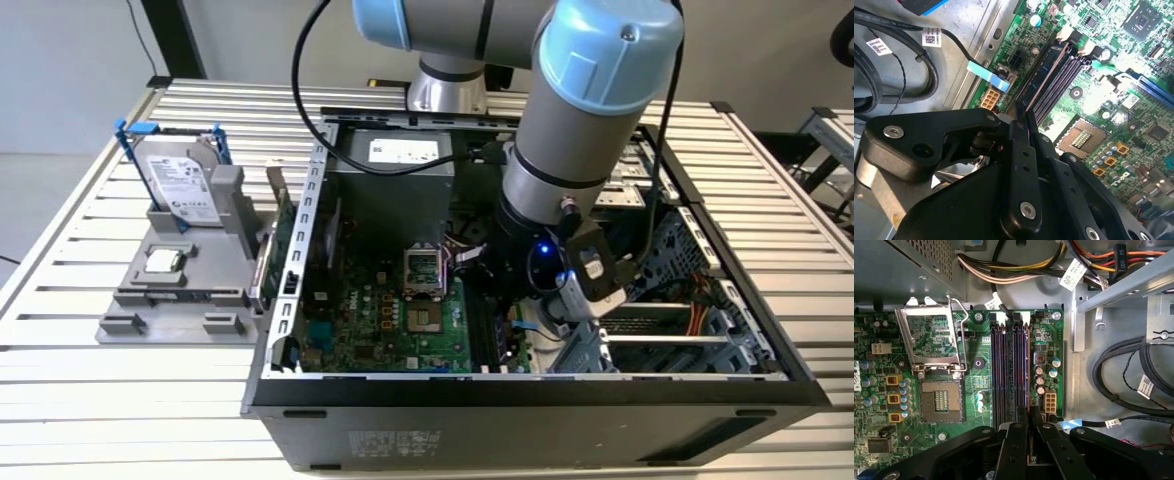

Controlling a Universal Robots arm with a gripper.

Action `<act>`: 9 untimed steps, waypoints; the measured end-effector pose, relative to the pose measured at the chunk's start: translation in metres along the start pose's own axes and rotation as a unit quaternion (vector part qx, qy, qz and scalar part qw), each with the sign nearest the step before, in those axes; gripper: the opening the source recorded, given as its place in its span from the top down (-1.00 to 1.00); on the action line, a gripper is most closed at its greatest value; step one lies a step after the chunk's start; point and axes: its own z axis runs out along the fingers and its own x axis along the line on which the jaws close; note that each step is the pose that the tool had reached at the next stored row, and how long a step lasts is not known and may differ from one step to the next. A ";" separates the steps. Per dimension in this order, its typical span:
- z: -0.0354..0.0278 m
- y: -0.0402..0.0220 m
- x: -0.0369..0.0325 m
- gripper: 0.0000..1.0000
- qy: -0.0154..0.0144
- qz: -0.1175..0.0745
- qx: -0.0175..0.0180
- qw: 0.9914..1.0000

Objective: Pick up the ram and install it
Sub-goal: 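Insert the ram into the slot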

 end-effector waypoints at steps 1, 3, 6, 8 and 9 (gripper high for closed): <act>0.0000 0.0000 0.0000 1.00 0.000 0.000 0.000 1.000; -0.0014 -0.0001 0.0000 1.00 0.000 0.000 0.000 1.000; -0.0132 0.0000 0.0003 1.00 0.000 0.000 0.000 1.000; -0.0224 0.0000 0.0004 1.00 0.000 0.000 0.000 1.000; -0.0263 0.0001 0.0004 1.00 0.000 0.000 0.001 1.000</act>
